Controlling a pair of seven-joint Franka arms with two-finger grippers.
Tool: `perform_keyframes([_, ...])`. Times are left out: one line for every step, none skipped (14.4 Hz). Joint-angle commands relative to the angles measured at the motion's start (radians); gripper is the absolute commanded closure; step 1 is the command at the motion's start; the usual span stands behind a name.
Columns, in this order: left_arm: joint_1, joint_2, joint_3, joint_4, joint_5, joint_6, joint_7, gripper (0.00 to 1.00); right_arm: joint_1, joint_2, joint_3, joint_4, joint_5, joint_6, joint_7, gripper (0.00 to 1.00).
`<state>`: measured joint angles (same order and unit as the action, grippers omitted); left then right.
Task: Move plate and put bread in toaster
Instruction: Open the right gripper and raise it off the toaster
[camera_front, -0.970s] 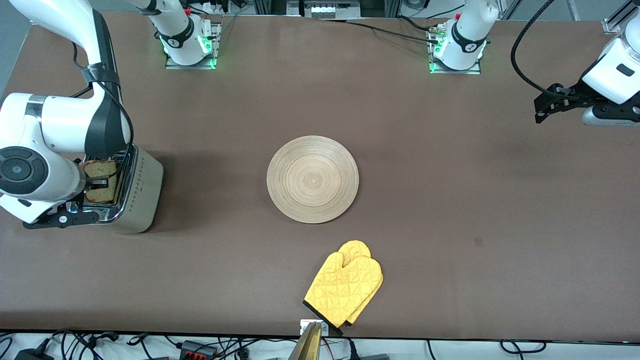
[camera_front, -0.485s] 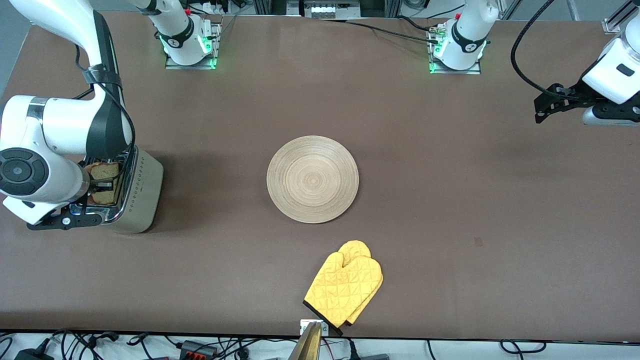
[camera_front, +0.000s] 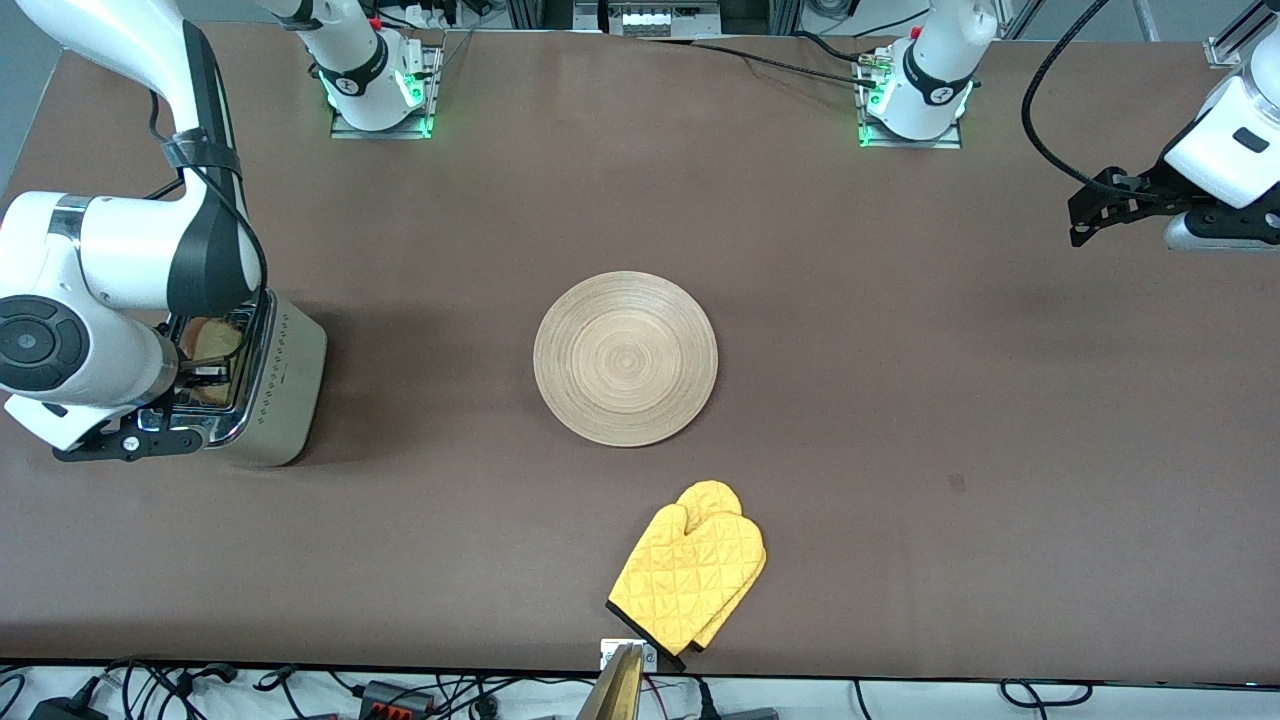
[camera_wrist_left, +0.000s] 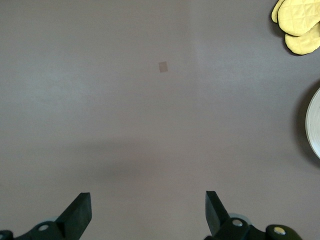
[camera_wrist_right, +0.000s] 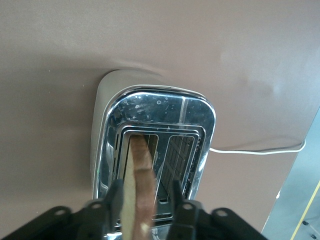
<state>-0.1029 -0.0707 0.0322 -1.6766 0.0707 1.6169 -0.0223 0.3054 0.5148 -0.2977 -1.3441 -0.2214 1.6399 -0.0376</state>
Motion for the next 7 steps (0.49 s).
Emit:
perform_keyframes([0.005, 0.015, 0.000, 0.035, -0.005, -0.043, 0.005, 0.00, -0.020, -0.001, 0.003, 0.019, 0.051, -0.009, -0.013, 0.00])
perform_keyframes([0.005, 0.015, 0.002, 0.035, -0.005, -0.045, 0.004, 0.00, -0.020, -0.007, 0.003, 0.019, 0.054, -0.015, -0.025, 0.00])
perform_keyframes([0.005, 0.015, 0.002, 0.035, -0.005, -0.045, 0.005, 0.00, -0.019, -0.019, 0.003, 0.019, 0.056, -0.029, -0.027, 0.00])
perform_keyframes([0.005, 0.017, 0.002, 0.035, -0.005, -0.045, 0.005, 0.00, -0.019, -0.027, 0.005, 0.020, 0.066, -0.044, -0.027, 0.00])
perform_keyframes([0.005, 0.015, 0.002, 0.035, -0.005, -0.045, 0.004, 0.00, -0.020, -0.039, 0.002, 0.022, 0.103, -0.054, -0.028, 0.00])
perform_keyframes([0.005, 0.015, 0.002, 0.035, -0.005, -0.045, 0.004, 0.00, -0.026, -0.047, -0.003, 0.022, 0.144, -0.064, -0.028, 0.00])
perform_keyframes([0.005, 0.015, 0.002, 0.035, -0.005, -0.045, 0.004, 0.00, -0.032, -0.048, -0.006, 0.022, 0.164, -0.080, -0.030, 0.00])
